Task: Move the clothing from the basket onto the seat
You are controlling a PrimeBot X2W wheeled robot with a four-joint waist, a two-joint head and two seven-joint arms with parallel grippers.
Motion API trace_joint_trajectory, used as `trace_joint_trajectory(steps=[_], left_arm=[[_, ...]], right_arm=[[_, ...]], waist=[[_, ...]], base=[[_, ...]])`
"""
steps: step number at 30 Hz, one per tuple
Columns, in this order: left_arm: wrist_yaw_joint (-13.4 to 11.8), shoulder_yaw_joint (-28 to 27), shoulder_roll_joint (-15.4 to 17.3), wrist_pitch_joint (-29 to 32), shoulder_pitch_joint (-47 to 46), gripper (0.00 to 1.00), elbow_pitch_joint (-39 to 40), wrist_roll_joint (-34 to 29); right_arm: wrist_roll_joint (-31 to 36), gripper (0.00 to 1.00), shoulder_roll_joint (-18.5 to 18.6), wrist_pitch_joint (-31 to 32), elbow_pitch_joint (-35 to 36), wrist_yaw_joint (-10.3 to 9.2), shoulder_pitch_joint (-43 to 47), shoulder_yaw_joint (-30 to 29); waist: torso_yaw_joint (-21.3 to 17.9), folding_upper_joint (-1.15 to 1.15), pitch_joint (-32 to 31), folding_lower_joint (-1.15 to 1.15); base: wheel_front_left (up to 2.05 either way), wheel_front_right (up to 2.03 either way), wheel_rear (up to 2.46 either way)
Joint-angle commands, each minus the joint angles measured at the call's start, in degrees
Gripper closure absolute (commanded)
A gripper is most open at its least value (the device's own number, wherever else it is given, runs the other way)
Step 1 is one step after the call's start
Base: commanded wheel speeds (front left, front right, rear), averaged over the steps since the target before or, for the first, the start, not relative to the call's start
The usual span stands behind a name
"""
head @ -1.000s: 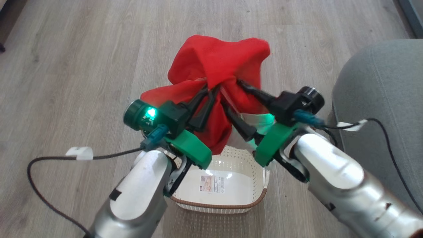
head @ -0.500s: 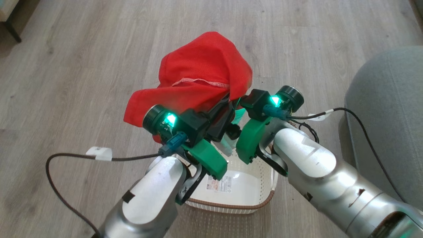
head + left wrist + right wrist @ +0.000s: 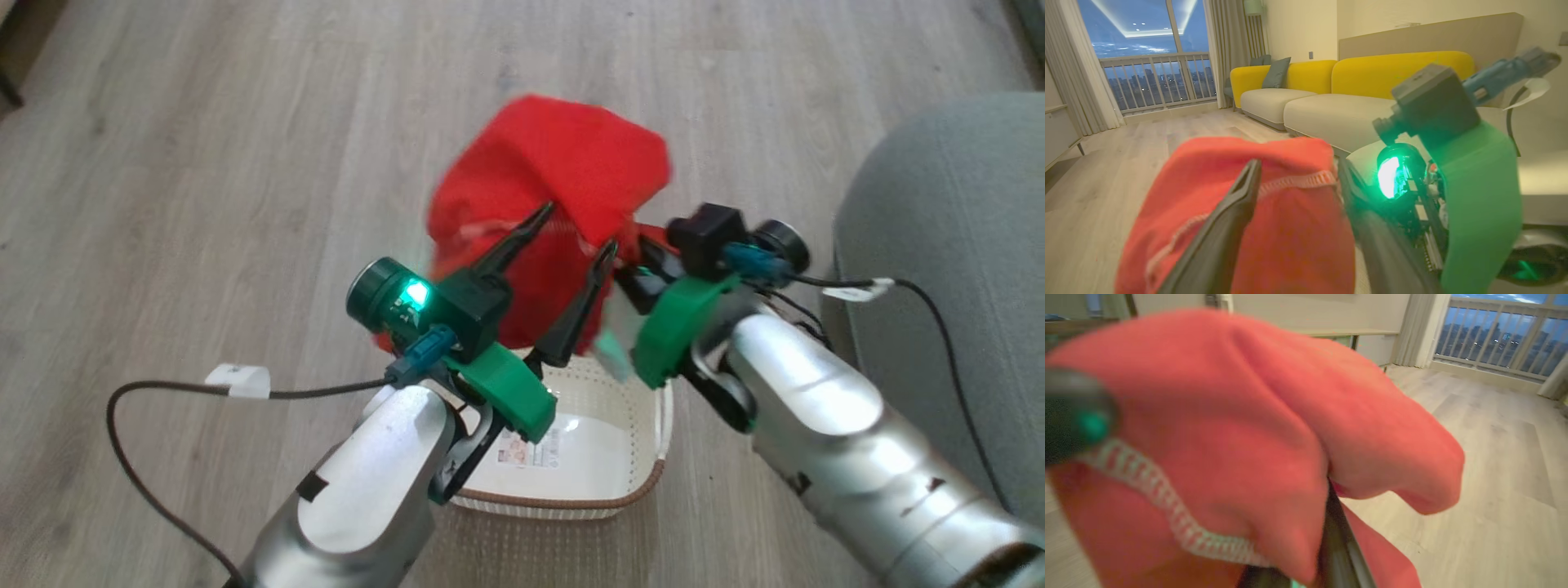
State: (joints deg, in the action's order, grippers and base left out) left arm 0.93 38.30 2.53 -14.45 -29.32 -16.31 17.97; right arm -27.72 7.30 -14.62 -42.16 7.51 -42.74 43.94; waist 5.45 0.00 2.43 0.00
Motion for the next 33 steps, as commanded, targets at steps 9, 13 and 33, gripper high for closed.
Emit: trace_joint_trajectory(steps=[9, 13, 33], left_arm=[[2.6, -4.2, 1.3, -0.5, 0.0, 0.00, -0.8, -1.3], [3.7, -4.7, 1.6, -0.5, 0.4, 0.00, -1.6, -1.8], [6.1, -7.0, 1.6, -0.5, 0.6, 0.00, -4.9, -2.8]], right_arm=[[1.0, 1.00, 2.9, -0.4, 5.1, -0.02, 4.0, -9.1], [2.1, 1.00, 3.7, -0.4, 7.1, -0.02, 5.7, -12.9], [4.1, 1.00, 5.2, -0.4, 15.3, -0.02, 14.8, -25.8]], waist=[[-9.3, 0.00, 1.3, 0.00], [-14.2, 0.00, 1.7, 0.00], [-35.1, 0.00, 3.7, 0.00]], base=[[0.00, 0.00, 0.00], [0.00, 0.00, 0.00], [0.00, 0.00, 0.00]])
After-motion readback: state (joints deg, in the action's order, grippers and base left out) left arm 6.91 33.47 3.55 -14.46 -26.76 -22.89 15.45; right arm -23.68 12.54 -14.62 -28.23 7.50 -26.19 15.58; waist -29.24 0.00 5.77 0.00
